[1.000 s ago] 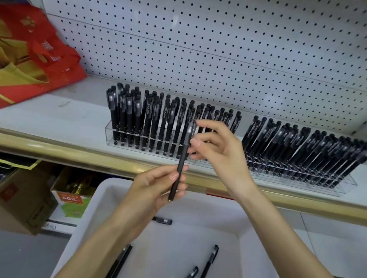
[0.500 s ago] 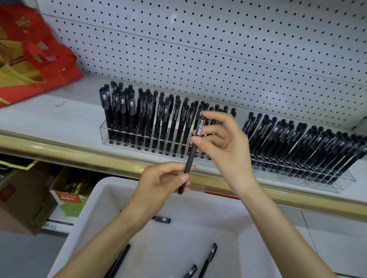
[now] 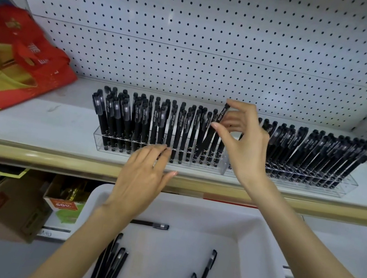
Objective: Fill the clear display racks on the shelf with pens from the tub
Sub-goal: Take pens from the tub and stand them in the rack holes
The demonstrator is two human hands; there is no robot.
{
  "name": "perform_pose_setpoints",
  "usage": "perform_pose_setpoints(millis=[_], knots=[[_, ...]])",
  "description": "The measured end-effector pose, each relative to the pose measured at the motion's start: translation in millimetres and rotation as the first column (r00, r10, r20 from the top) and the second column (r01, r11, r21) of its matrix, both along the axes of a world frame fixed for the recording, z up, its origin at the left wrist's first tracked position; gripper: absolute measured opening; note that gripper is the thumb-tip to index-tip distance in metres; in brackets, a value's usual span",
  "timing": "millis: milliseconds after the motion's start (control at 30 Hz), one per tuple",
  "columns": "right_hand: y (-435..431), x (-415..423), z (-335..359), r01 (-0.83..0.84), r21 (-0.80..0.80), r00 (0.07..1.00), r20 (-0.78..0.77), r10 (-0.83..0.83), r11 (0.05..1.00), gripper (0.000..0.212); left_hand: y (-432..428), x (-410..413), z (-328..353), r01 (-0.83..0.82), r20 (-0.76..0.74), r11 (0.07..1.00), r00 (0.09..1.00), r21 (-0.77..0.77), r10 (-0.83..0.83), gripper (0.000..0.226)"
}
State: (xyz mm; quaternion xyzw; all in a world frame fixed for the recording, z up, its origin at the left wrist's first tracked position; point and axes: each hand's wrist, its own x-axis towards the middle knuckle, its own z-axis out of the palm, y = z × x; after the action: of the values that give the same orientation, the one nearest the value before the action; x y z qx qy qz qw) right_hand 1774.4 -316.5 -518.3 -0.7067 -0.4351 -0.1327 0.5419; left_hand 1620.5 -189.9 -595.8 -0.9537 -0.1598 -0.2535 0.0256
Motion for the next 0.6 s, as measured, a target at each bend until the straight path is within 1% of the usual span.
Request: perform_pose_setpoints(millis=[133, 233, 300, 433, 500, 600], knots=[[7, -1, -8, -0.022, 0.016, 0.998, 0.052, 0.021, 1.000, 0.042, 1, 3, -1, -0.032, -0.038, 0.999, 0.999, -0.007, 0.032, 0.058], [11, -3, -7, -0.015, 0.061, 0.997, 0.078, 0.010, 0.998, 0.043, 2, 3, -3, -0.035, -0.055, 0.999, 0.998, -0.007, 0.035, 0.059], [13, -2, -7, -0.012, 0.062, 0.995, 0.098, 0.006, 0.998, 0.043, 3, 3, -5, -0.033, -0.056, 0.999, 0.998, 0.001, 0.033, 0.059], [18, 2, -12, -0.022, 0.011, 0.993, 0.119, 0.020, 1.000, 0.042, 4, 4, -7, -0.031, -0.052, 0.999, 0.998, -0.015, 0.030, 0.059], [20, 4, -17, -0.032, -0.047, 0.990, 0.134, 0.038, 0.998, 0.041, 3, 5, -7, -0.034, -0.050, 0.999, 0.998, -0.018, 0.033, 0.059], [22, 3, -28, -0.030, -0.152, 0.977, 0.204, 0.061, 0.988, 0.042, 4, 5, -7, -0.034, -0.046, 0.999, 0.998, -0.013, 0.034, 0.058]])
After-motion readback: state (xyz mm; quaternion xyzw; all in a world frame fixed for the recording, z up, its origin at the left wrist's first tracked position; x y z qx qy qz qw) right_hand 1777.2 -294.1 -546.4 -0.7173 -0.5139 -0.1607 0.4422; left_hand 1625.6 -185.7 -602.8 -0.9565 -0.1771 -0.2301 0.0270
